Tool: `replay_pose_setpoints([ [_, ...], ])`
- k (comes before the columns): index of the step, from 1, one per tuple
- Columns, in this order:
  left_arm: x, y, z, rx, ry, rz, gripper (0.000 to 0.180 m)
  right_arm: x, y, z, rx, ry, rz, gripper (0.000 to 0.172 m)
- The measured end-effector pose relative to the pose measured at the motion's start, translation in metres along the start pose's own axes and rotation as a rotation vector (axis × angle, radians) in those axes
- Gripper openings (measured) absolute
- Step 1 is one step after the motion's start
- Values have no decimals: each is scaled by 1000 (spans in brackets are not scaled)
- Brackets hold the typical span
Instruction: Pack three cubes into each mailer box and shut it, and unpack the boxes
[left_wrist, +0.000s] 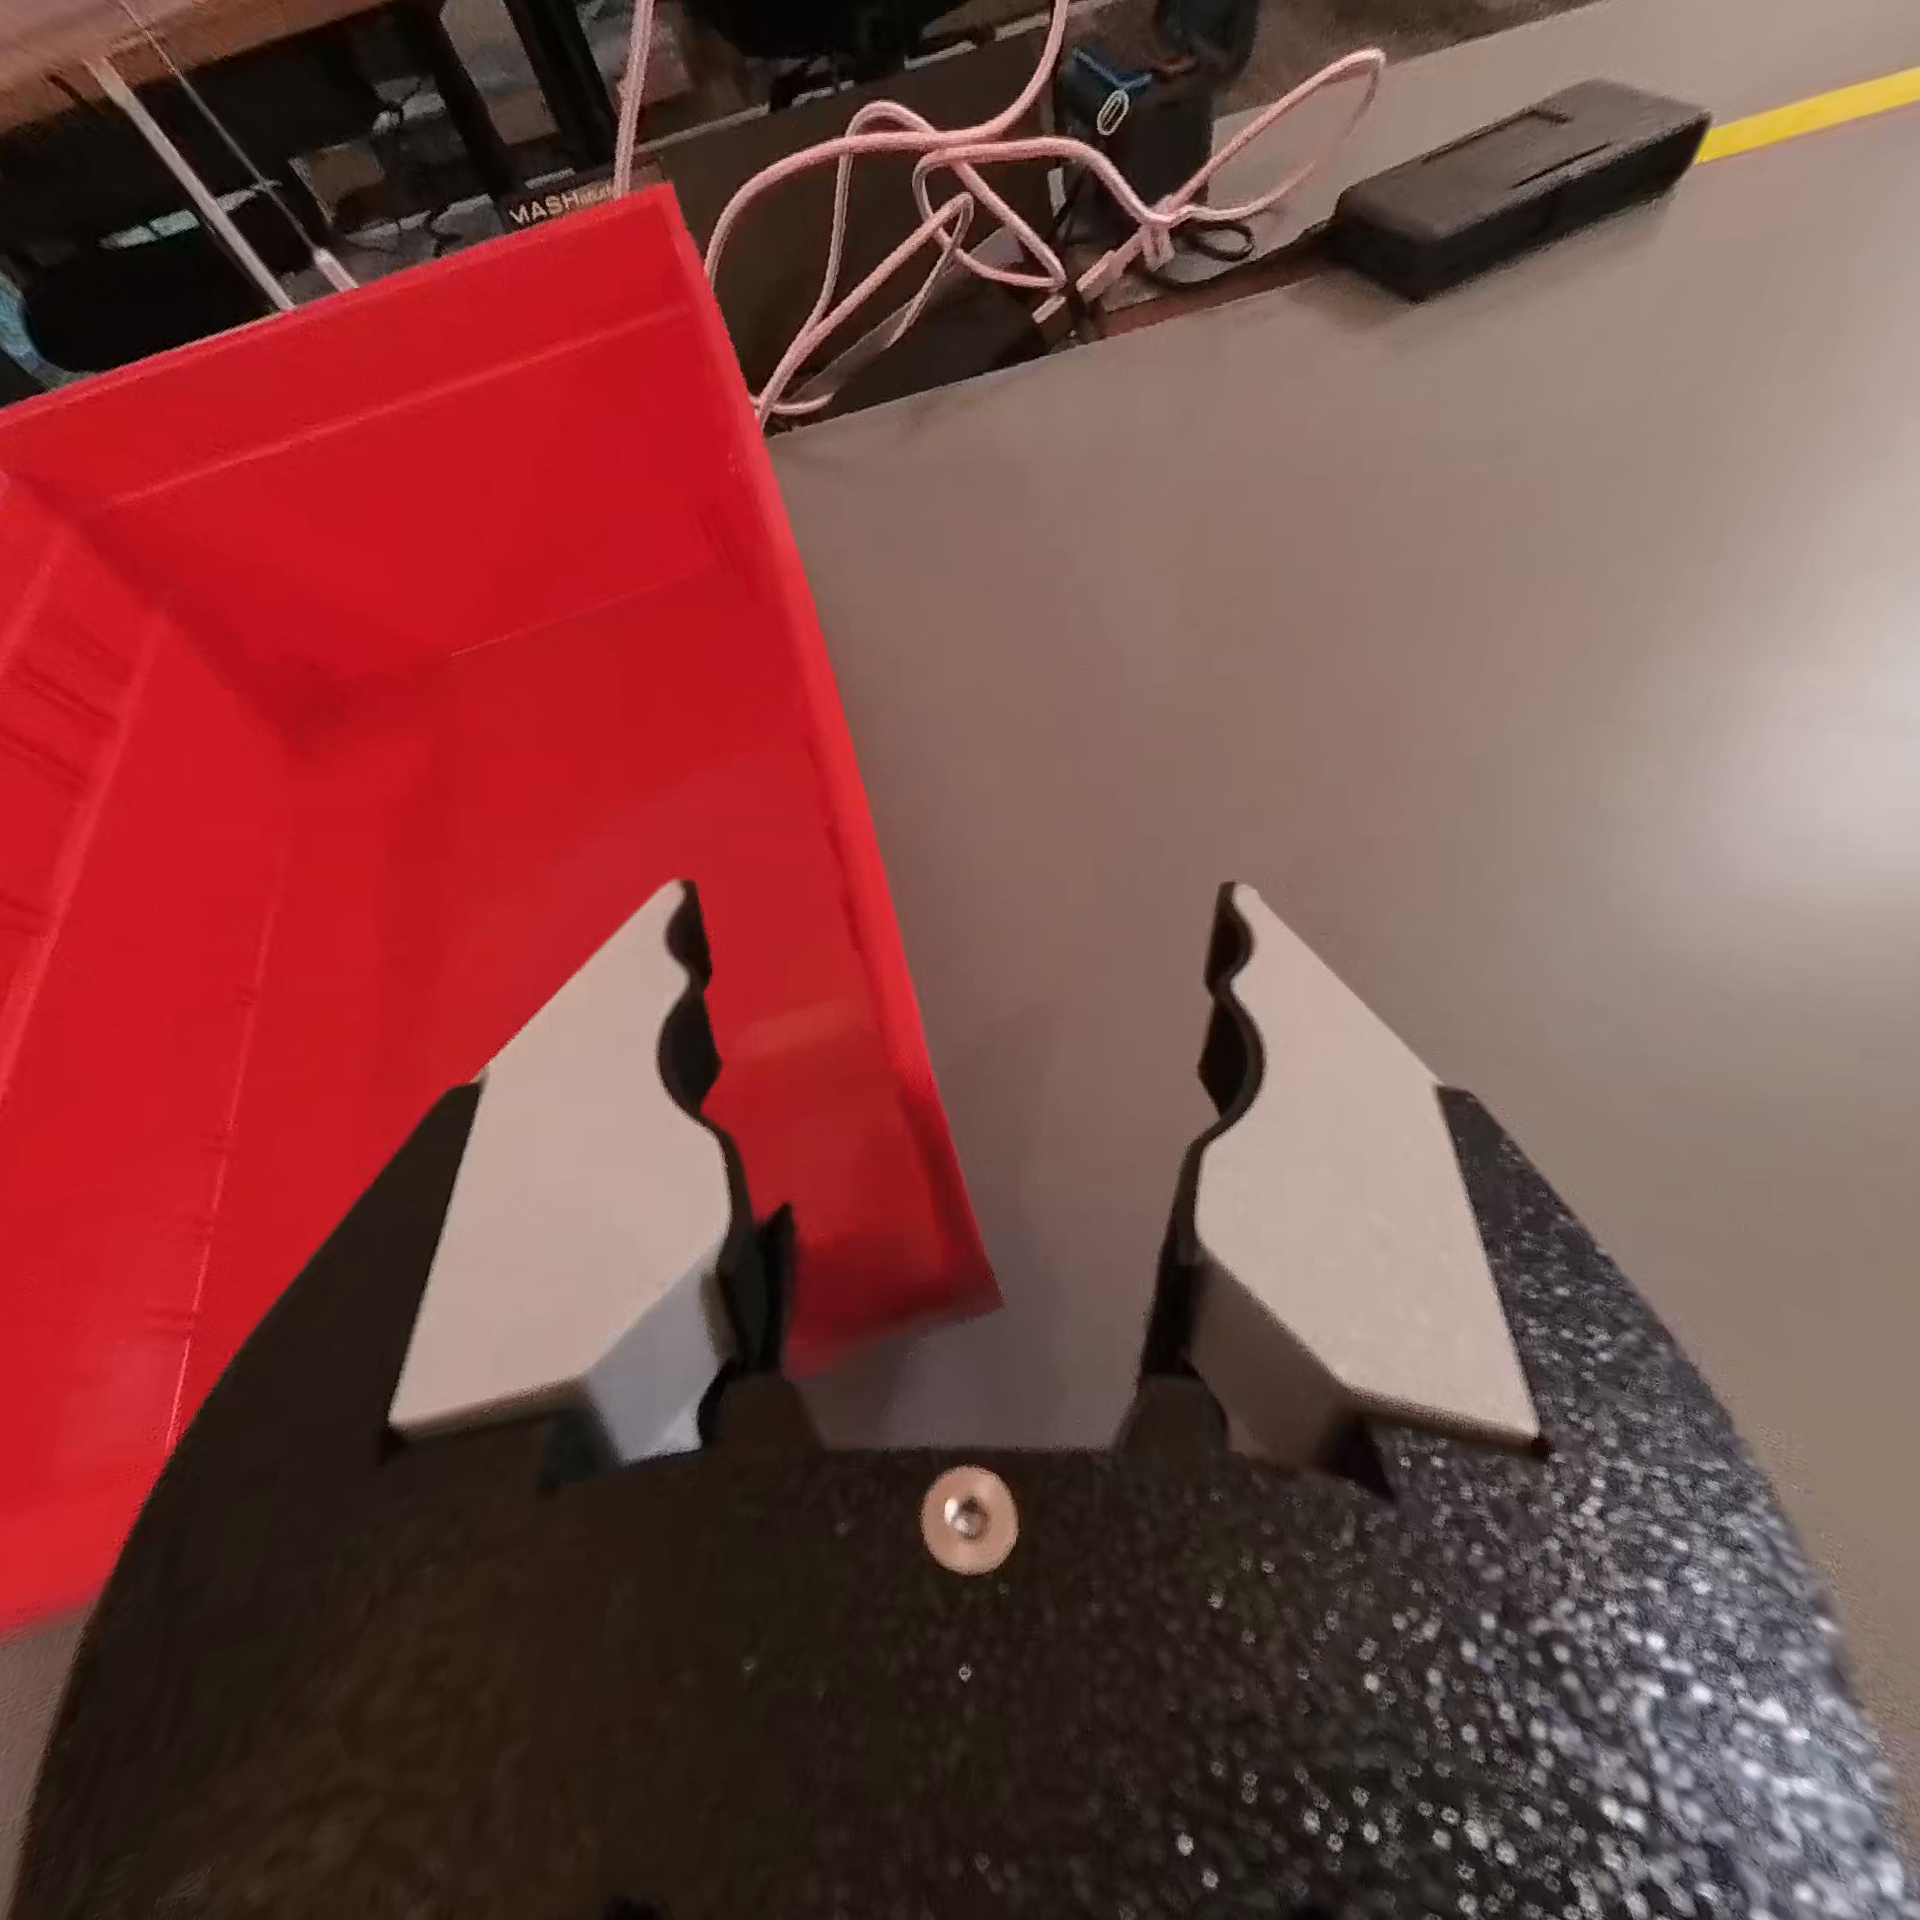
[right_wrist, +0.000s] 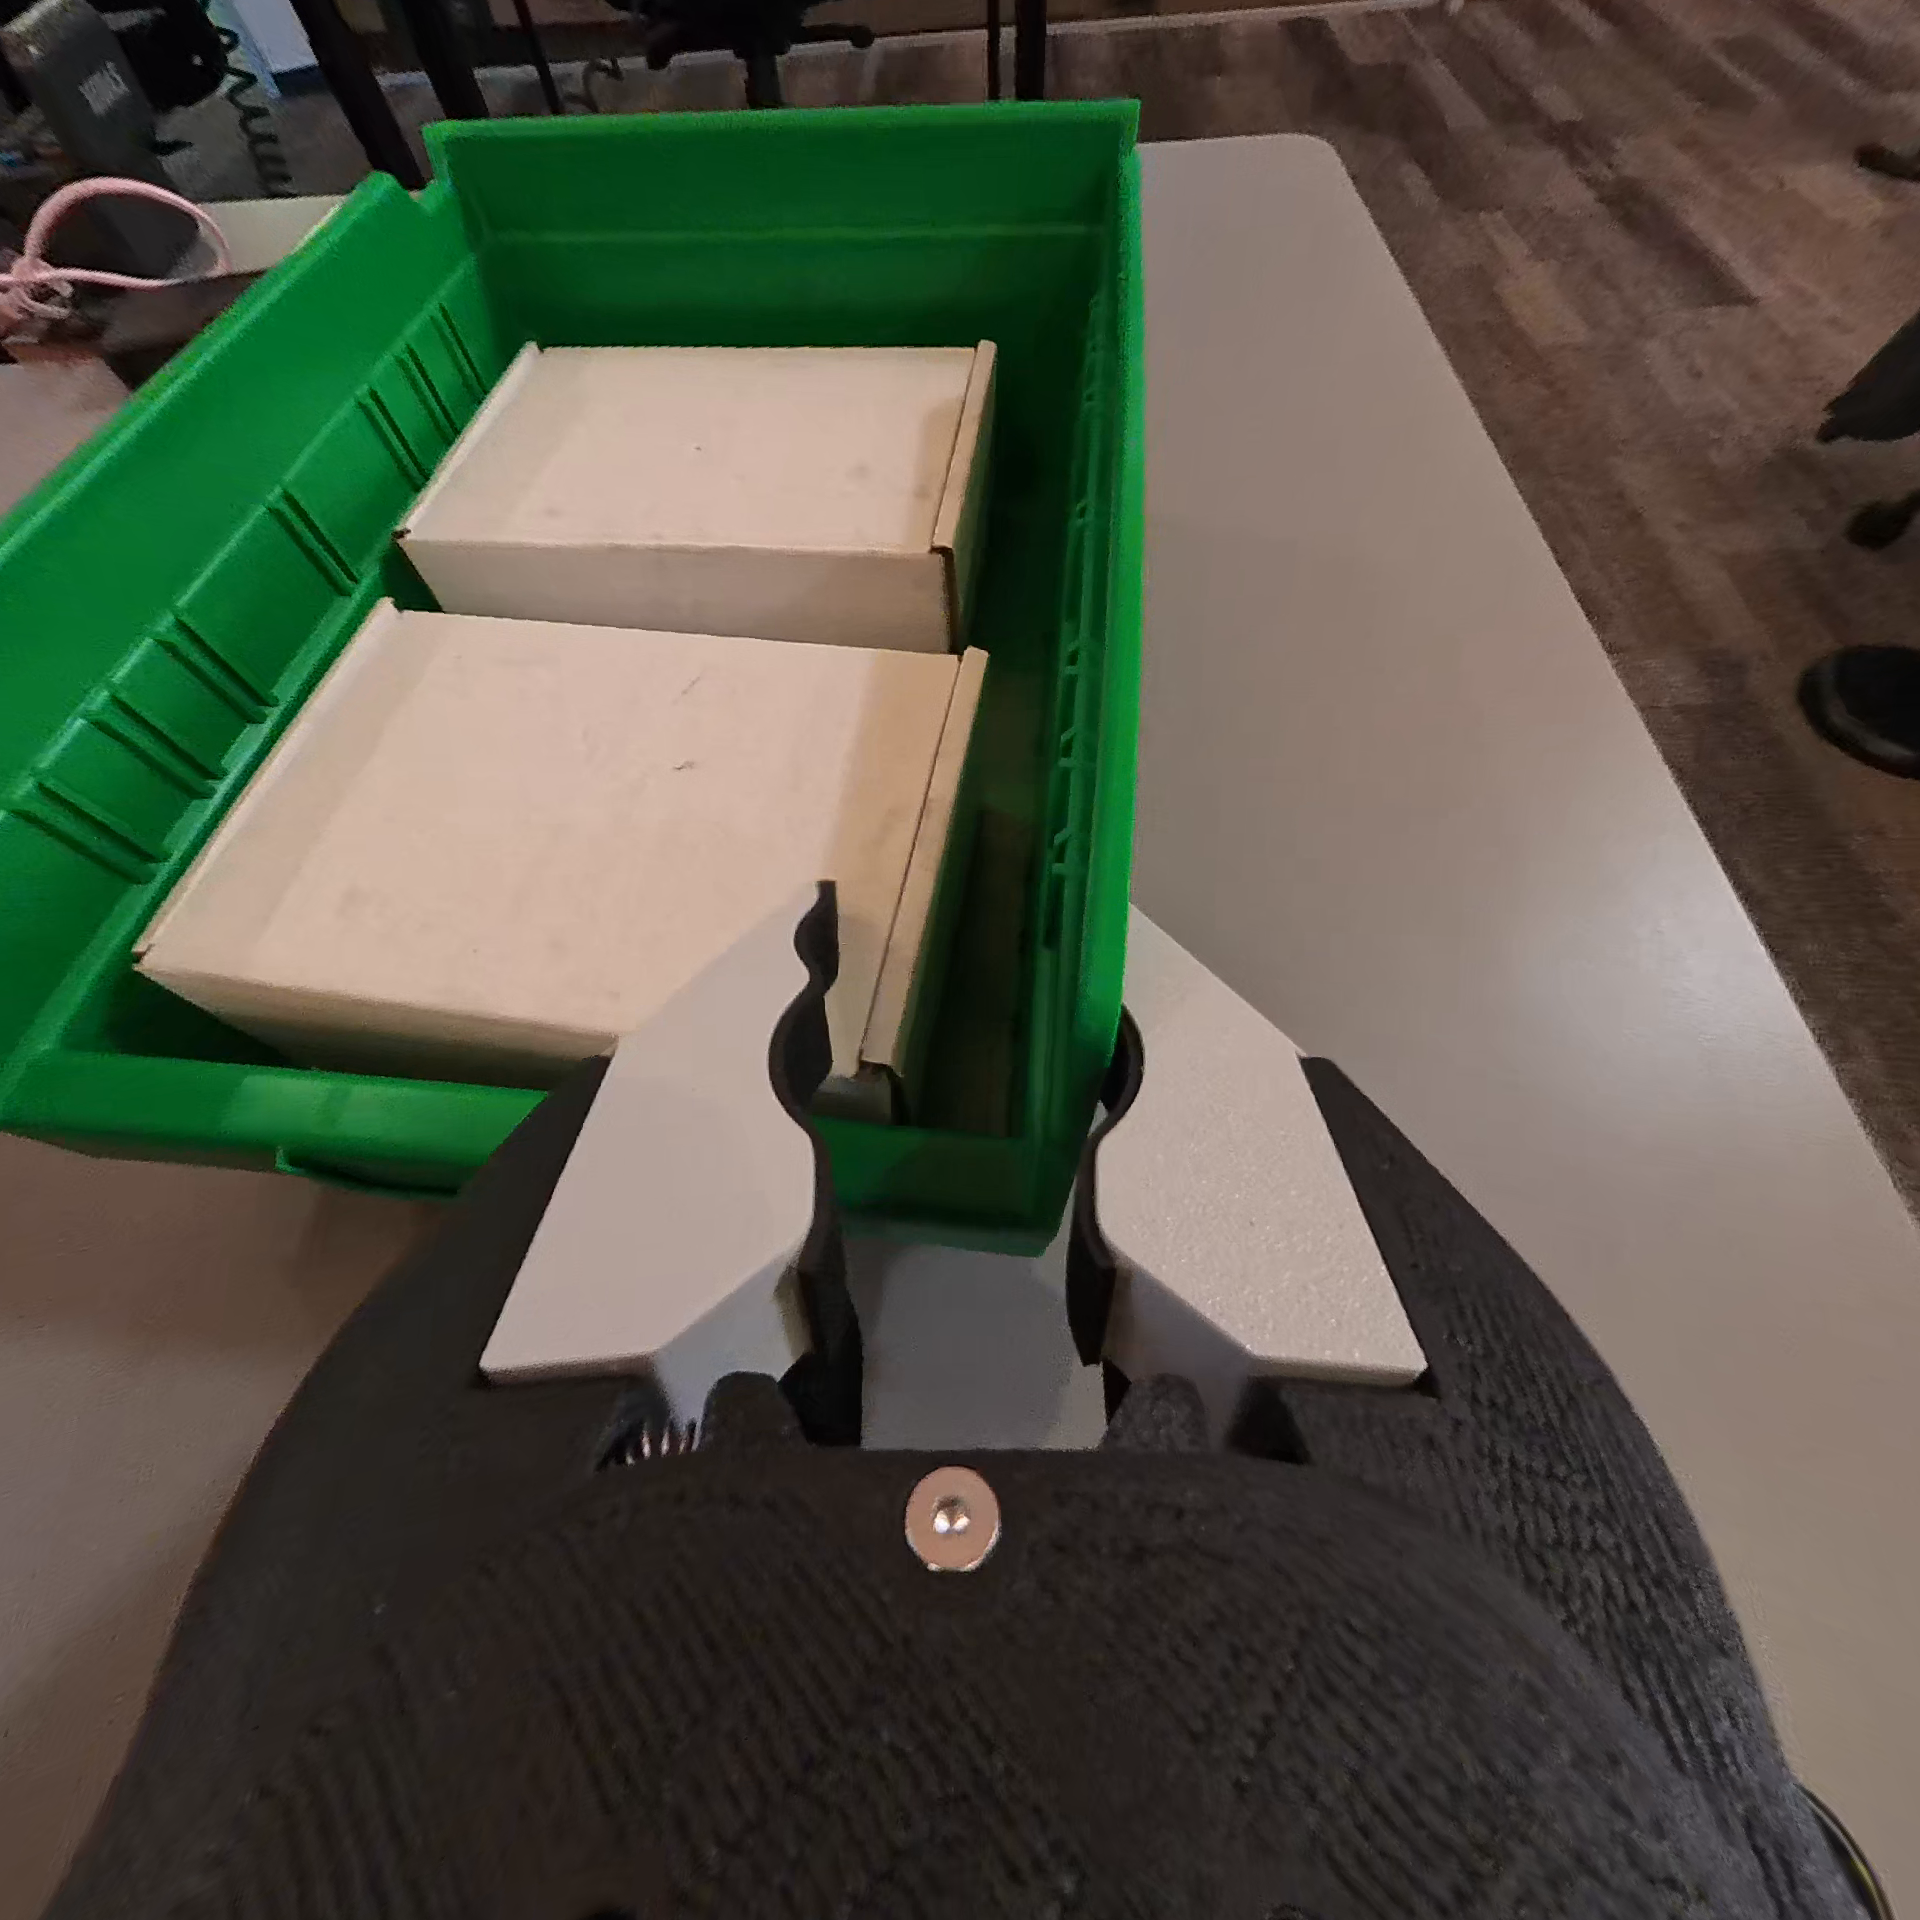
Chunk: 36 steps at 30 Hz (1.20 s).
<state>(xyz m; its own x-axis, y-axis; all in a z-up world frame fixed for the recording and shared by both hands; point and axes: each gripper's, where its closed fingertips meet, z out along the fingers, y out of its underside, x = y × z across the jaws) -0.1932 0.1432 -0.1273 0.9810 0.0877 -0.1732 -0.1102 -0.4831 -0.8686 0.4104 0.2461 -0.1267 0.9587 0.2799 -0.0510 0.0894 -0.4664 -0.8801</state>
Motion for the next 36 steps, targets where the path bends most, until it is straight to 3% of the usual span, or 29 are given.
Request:
replay_pose_setpoints([
  [6,-14,-2,3,15,-78,98,30,3,1,3,-2,6,56,35],
  [12,-18,0,0,14,-84,112,16,4,3,0,-20,13,58,19],
  [15,-34,3,-9,22,-154,121,3,2,5,-2,-38,-2,43,7],
  [26,-47,0,-65,194,-171,176,3,-21,5,2,-65,-46,-32,3],
  [36,-62,-13,-129,326,-237,202,4,-100,0,20,-75,-113,-101,3],
])
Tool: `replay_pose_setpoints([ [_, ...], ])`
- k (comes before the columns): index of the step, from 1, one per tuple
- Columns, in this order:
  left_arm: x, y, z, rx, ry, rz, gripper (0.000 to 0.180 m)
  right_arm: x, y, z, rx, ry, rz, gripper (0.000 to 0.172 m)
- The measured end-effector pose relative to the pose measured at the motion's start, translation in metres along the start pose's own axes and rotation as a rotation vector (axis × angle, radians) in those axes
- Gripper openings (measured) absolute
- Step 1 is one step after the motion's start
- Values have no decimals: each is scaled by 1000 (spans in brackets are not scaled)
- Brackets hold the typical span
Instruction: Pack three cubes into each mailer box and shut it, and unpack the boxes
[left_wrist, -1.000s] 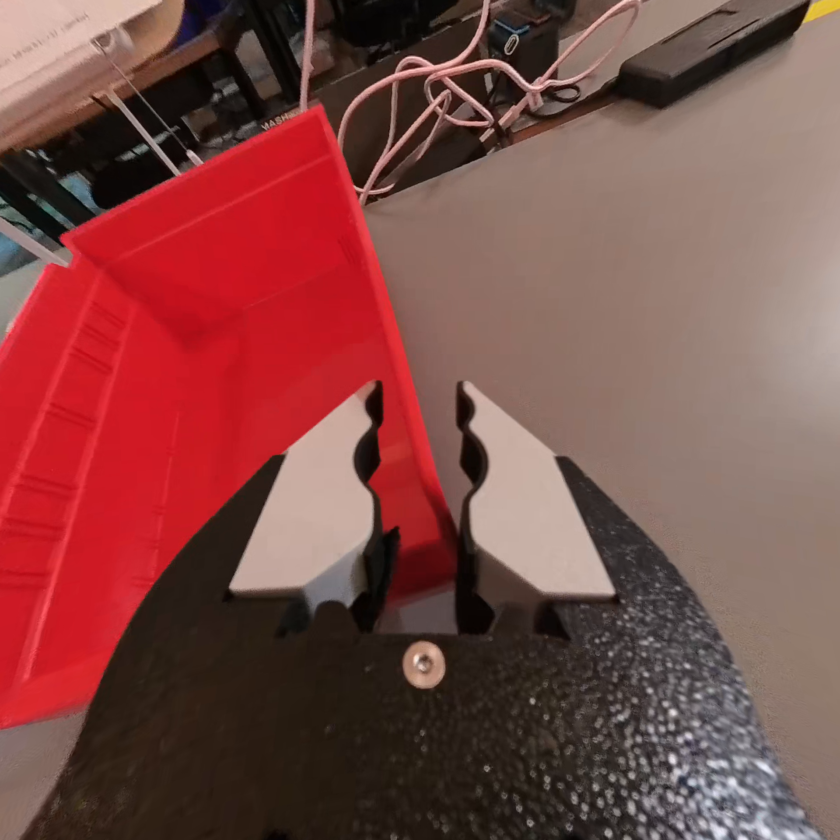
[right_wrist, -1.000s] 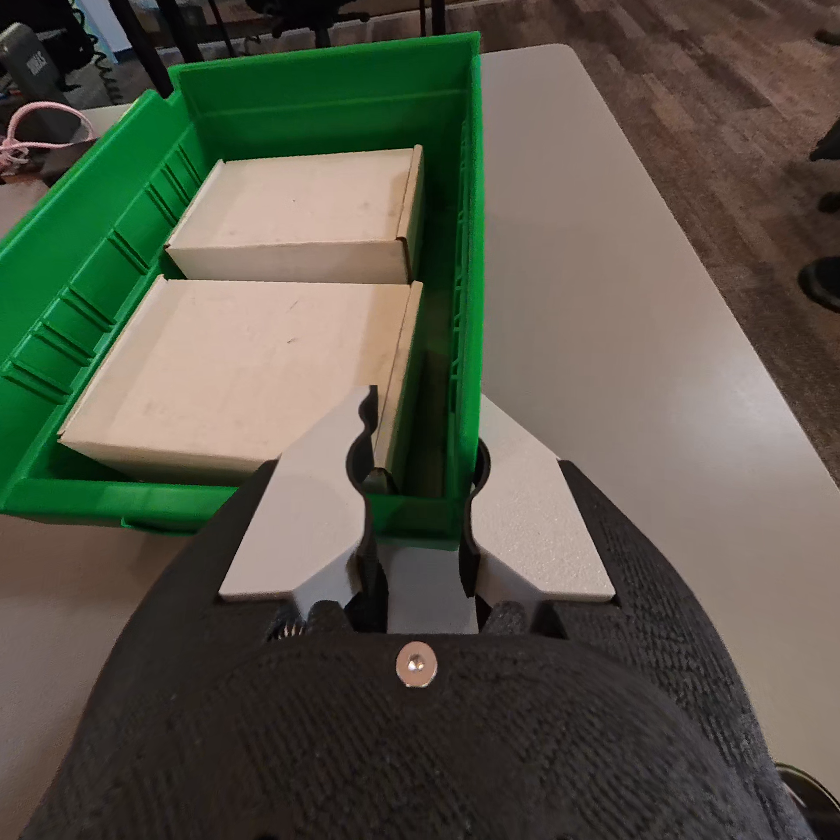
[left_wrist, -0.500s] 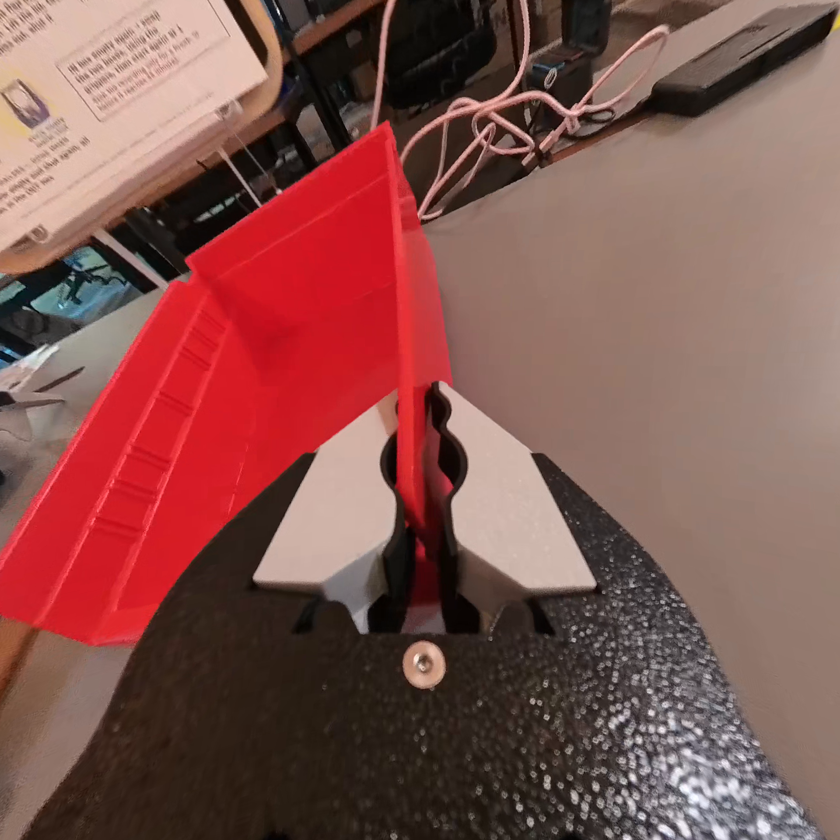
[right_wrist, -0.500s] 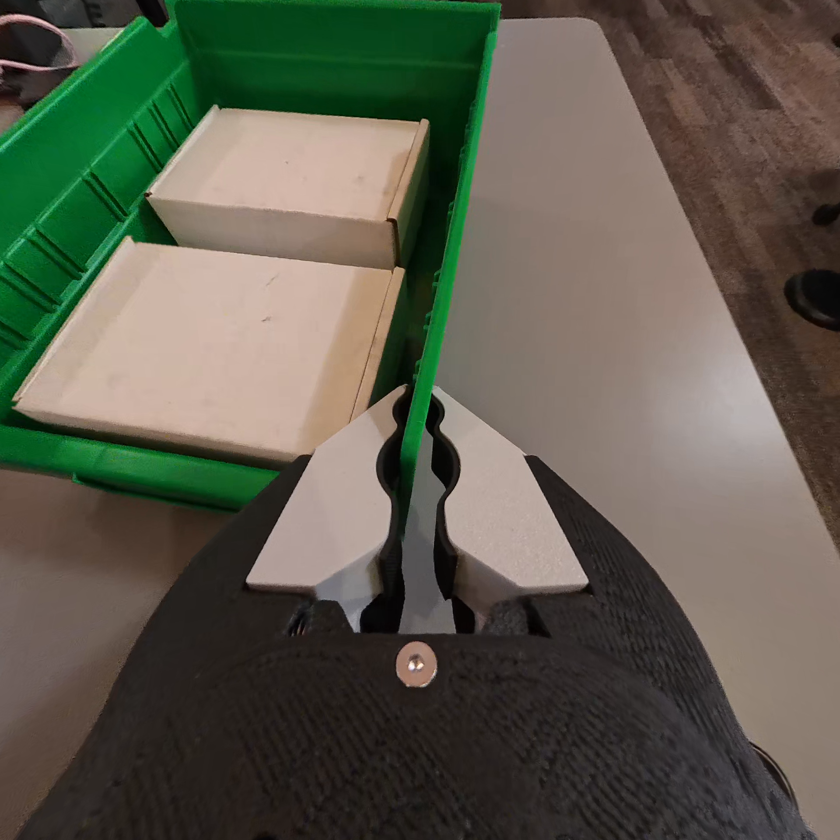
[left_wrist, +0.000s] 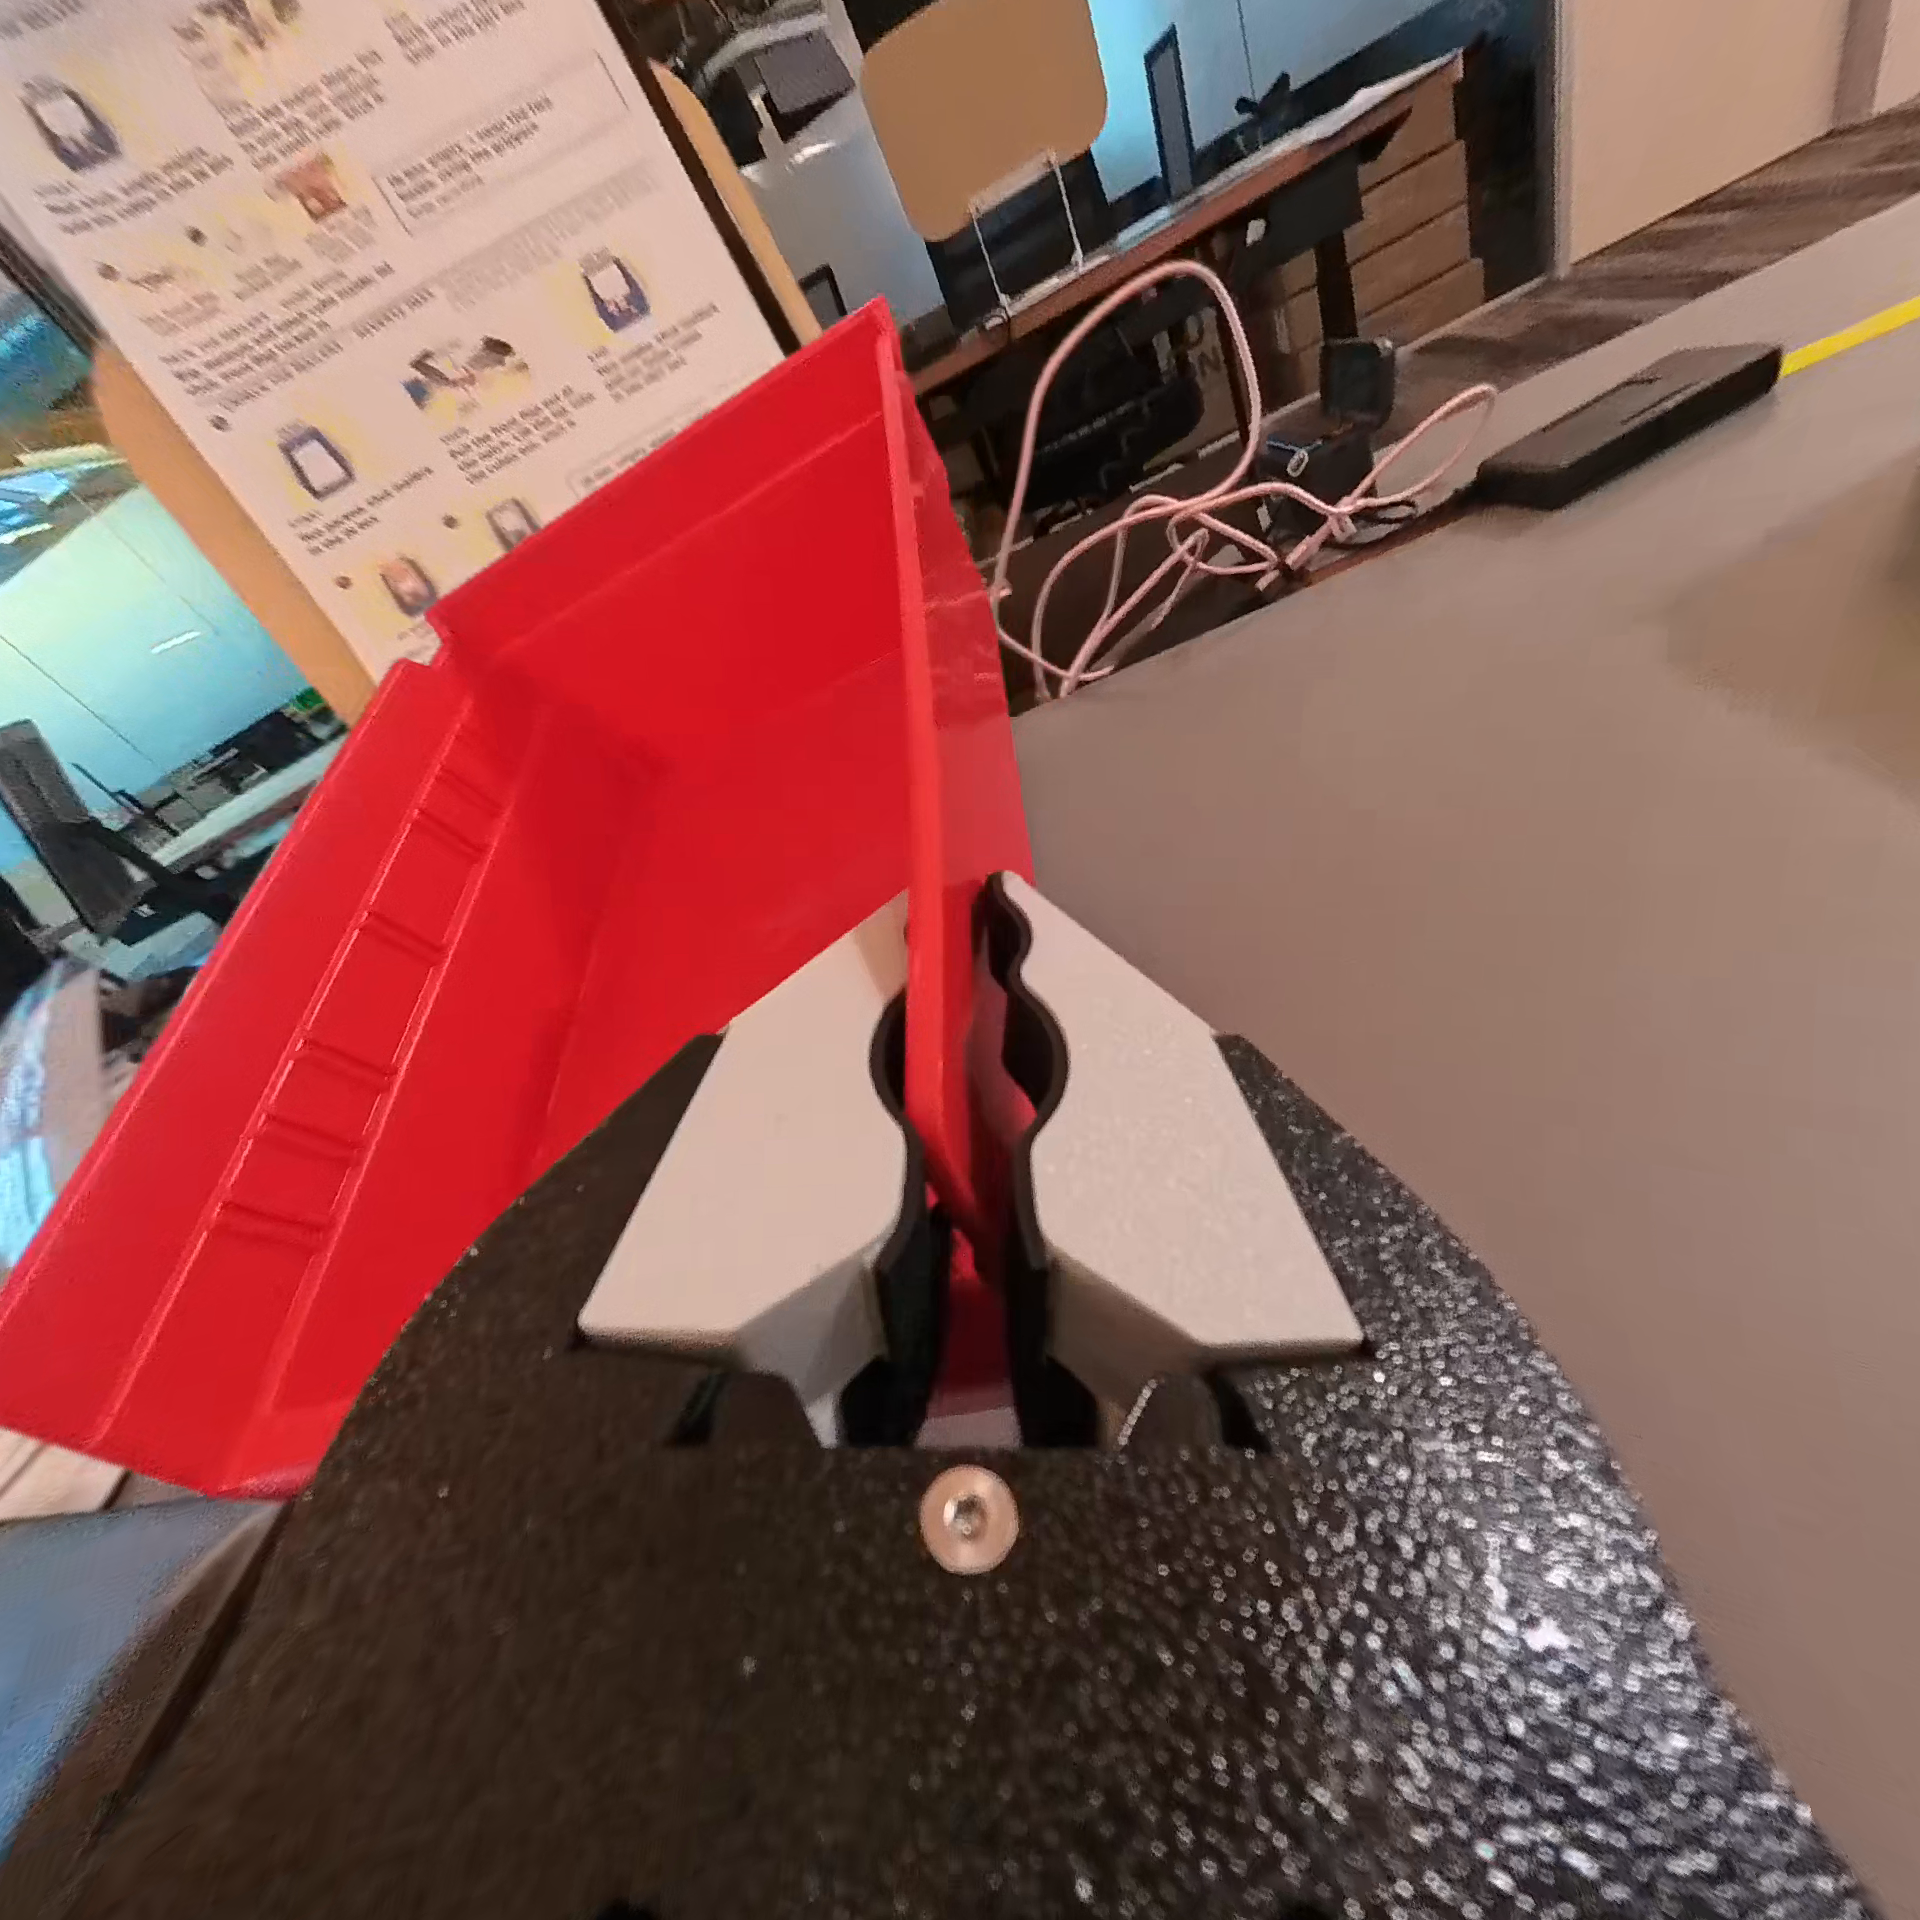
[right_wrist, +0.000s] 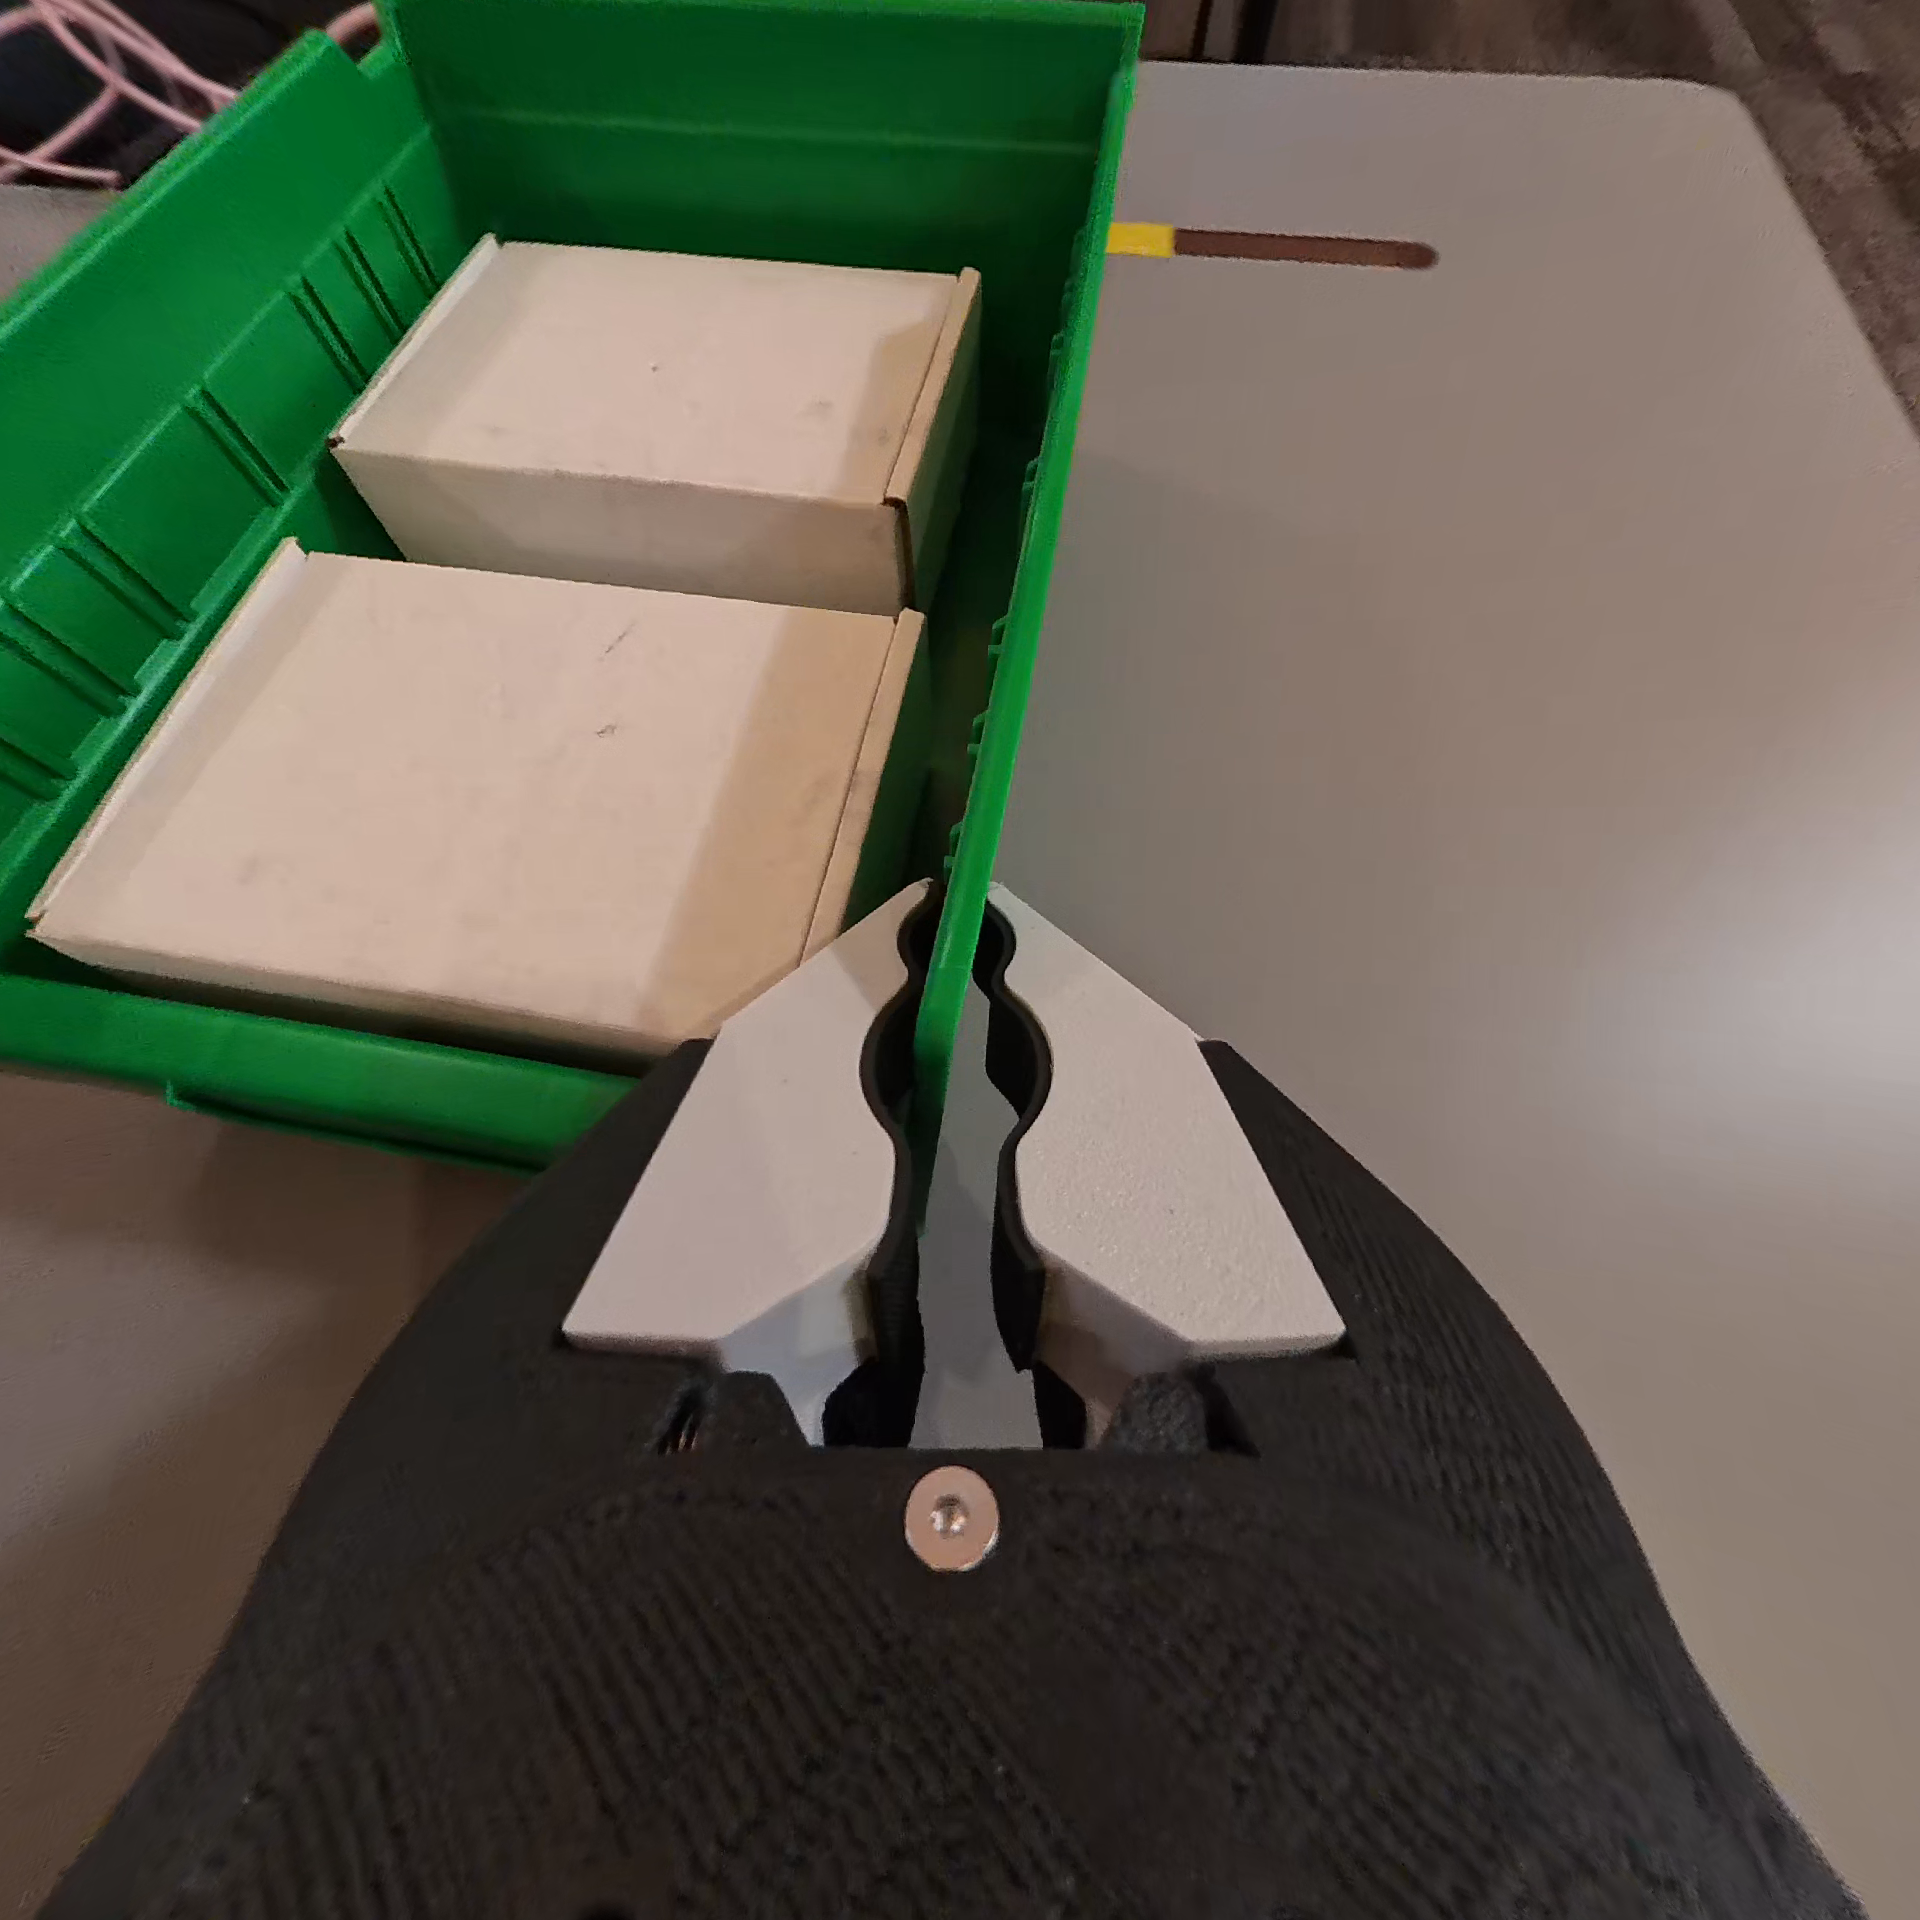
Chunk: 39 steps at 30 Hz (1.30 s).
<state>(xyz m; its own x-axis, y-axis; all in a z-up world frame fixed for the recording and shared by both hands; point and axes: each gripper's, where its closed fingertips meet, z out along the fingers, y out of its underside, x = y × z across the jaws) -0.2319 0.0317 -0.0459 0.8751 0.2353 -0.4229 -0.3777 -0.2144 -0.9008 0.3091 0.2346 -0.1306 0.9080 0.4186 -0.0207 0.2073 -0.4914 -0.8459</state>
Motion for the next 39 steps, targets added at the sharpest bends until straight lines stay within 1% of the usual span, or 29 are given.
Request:
replay_pose_setpoints([
  [6,-19,-13,-26,52,-43,1,4,-73,-9,16,2,-61,-63,3],
  [9,-30,-18,-37,66,-63,-4,4,-116,-13,24,0,-94,-114,3],
  [13,-48,-31,-50,108,-95,-51,4,-179,-17,33,4,-165,-151,3],
  [16,-58,-39,-57,141,-133,-47,4,-226,-21,39,12,-216,-201,3],
  [21,-68,-52,-69,200,-174,-50,4,-301,-26,44,100,-282,-254,4],
  [24,-71,-58,-74,220,-198,-44,4,-348,-25,41,162,-343,-303,11],
  [28,-72,-60,-75,237,-218,-25,4,-404,-22,40,193,-418,-408,20],
  [31,-71,-63,-76,255,-226,-26,4,-435,-23,43,205,-450,-471,23],
  [34,-70,-66,-76,275,-238,-16,4,-464,-23,45,226,-525,-475,28],
  [35,-70,-67,-77,283,-240,-10,4,-472,-22,43,232,-565,-463,32],
  [37,-68,-71,-79,301,-238,-1,3,-475,-27,36,282,-593,-445,57],
  [39,-64,-75,-82,326,-228,5,4,-463,-44,25,406,-561,-449,67],
])
